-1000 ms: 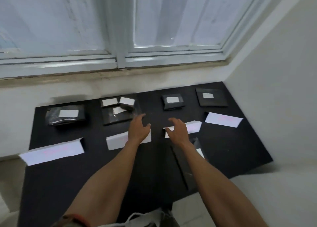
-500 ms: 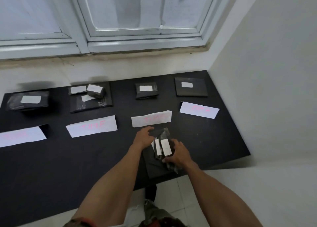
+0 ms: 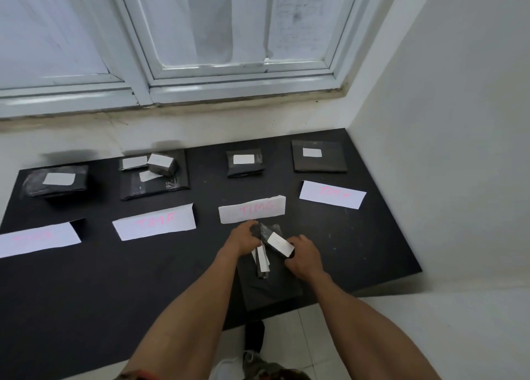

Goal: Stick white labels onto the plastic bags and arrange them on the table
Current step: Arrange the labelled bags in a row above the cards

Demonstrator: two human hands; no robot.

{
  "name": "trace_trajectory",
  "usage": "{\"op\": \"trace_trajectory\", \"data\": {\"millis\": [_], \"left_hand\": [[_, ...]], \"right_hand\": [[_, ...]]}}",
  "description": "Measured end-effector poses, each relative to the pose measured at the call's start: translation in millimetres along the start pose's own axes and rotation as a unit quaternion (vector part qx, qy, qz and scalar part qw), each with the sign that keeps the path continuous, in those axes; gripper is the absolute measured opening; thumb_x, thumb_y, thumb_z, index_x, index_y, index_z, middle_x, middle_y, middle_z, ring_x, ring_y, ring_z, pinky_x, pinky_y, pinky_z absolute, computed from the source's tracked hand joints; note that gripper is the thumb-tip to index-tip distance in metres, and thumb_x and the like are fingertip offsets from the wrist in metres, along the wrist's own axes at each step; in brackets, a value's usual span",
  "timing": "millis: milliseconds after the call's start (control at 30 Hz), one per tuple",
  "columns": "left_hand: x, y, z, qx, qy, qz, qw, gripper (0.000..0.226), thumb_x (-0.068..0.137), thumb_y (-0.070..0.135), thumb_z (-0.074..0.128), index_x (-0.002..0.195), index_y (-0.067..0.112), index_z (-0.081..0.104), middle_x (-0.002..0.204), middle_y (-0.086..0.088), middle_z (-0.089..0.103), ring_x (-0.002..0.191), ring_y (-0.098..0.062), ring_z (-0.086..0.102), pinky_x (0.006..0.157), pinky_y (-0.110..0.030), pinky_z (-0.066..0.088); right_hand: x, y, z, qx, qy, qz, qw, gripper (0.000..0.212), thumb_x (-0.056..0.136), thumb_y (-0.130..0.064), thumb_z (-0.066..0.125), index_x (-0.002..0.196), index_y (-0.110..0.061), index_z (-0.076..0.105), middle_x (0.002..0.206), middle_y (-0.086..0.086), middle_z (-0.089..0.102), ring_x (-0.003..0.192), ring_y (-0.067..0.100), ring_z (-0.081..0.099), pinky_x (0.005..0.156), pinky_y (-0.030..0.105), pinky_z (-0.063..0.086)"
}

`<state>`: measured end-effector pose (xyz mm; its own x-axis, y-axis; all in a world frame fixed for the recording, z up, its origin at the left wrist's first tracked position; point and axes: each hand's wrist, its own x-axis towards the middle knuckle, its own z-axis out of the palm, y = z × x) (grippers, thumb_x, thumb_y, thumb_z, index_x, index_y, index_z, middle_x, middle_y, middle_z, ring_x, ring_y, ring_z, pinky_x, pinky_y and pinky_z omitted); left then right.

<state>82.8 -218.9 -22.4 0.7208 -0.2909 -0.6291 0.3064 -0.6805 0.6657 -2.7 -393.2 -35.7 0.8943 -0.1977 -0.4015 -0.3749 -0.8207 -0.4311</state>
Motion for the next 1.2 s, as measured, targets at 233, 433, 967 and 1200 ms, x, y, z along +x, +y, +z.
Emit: {"op": "trace_trajectory", "data": {"millis": [233, 433, 967, 1200], "left_hand": [[-8.7, 10.4, -41.8, -0.224, 0.066, 0.042, 0.972, 0.061, 0.083, 0.019, 0.073, 0.135, 0.024, 0.043, 0.126, -0.010, 0.059, 0.110, -0.027, 0.061, 0.088, -0.039, 0.055], [-36.3, -17.7, -138.4, -0.415, 0.218, 0.076, 0.880, 0.068, 0.087, 0.000, 0.064, 0.142, 0.030, 0.036, 0.119, -0.014, 0.061, 0.102, -0.027, 0.064, 0.080, -0.043, 0.059], [-49.8, -256.2, -440.2, -0.461, 0.369, -0.060, 0.805, 0.042, 0.089, -0.001, 0.062, 0.125, 0.005, 0.043, 0.121, -0.013, 0.054, 0.111, -0.026, 0.056, 0.093, -0.040, 0.053], [-14.3, -300.3, -503.8, -0.322, 0.414, -0.108, 0.845, 0.038, 0.088, 0.018, 0.067, 0.123, 0.006, 0.055, 0.120, -0.007, 0.061, 0.112, -0.024, 0.057, 0.090, -0.030, 0.044]], "right_hand": [[18.6, -55.1, -33.0, 0.029, 0.063, -0.103, 0.992, 0.057, 0.070, -0.021, 0.067, 0.126, -0.015, 0.058, 0.114, 0.002, 0.058, 0.107, 0.020, 0.053, 0.089, 0.028, 0.047], [52.1, -175.4, -27.4, -0.001, 0.049, -0.218, 0.975, 0.062, 0.067, -0.026, 0.063, 0.128, -0.015, 0.058, 0.117, 0.003, 0.059, 0.109, 0.022, 0.055, 0.089, 0.026, 0.041], [125.8, -515.2, 156.7, 0.049, 0.002, -0.242, 0.969, 0.047, 0.081, -0.026, 0.073, 0.125, -0.019, 0.058, 0.124, 0.005, 0.051, 0.114, 0.022, 0.051, 0.099, 0.031, 0.042], [169.2, -576.6, 199.8, 0.029, 0.009, -0.232, 0.972, 0.049, 0.082, -0.021, 0.069, 0.128, -0.012, 0.056, 0.127, 0.007, 0.057, 0.120, 0.026, 0.048, 0.099, 0.034, 0.041]]}}
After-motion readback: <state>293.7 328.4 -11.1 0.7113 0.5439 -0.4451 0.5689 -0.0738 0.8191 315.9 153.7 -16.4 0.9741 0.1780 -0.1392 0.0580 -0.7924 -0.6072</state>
